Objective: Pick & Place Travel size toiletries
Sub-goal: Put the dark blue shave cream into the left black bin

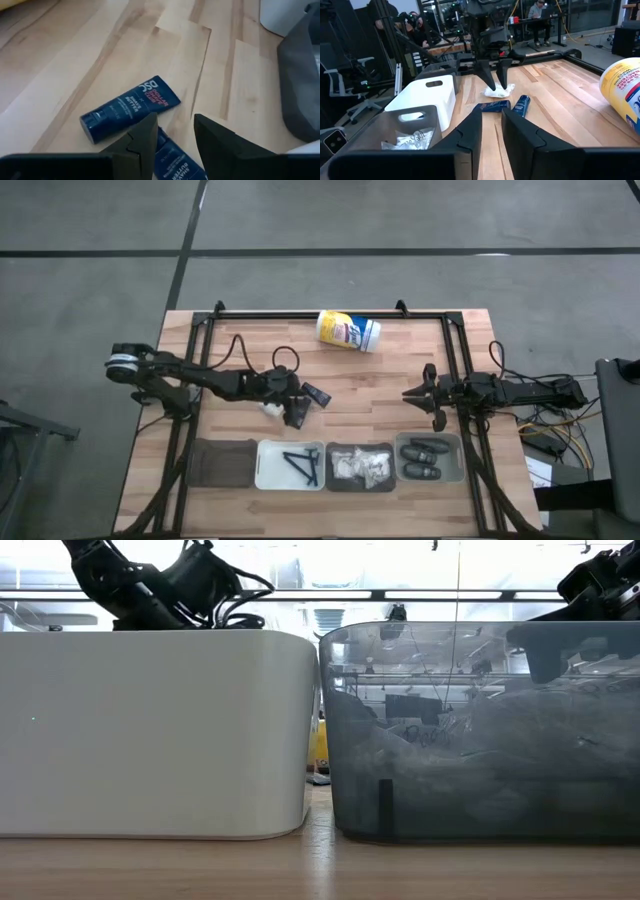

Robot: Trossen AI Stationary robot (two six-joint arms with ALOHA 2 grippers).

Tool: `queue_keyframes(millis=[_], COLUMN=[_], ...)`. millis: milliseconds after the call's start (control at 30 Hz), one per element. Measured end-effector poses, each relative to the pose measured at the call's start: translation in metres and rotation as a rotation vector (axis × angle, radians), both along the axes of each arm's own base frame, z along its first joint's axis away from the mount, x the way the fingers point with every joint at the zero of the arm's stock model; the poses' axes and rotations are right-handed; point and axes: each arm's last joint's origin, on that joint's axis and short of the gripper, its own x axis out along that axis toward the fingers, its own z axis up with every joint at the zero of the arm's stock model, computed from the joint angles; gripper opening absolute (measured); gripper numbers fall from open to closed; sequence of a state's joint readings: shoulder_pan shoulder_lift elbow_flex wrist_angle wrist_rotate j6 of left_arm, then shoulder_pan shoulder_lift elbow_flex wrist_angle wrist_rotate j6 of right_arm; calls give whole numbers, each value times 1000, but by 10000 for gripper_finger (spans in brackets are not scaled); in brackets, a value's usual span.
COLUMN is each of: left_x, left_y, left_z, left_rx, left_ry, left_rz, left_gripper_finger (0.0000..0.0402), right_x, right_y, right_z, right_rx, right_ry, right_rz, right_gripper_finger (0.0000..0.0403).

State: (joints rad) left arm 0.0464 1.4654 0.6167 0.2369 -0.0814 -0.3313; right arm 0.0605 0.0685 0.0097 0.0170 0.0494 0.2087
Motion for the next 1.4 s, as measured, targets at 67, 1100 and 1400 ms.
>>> queue_keyframes(millis=[67, 1100, 1400], left_x=[0, -20, -18], left_y=[0, -4, -12], left_z=[0, -24, -27], left_rx=[-4, -9, -34], left_ry=[0, 101, 73], left_rz=[1, 278, 264], left_gripper_finger=[142, 229, 229], right_x=[0, 0, 0], right_y=[0, 0, 0], right_z=[0, 0, 0], right_rx=[0, 0, 0], right_ry=[0, 0, 0], right_rz=[0, 0, 0], right_gripper_finger=[78, 159, 180])
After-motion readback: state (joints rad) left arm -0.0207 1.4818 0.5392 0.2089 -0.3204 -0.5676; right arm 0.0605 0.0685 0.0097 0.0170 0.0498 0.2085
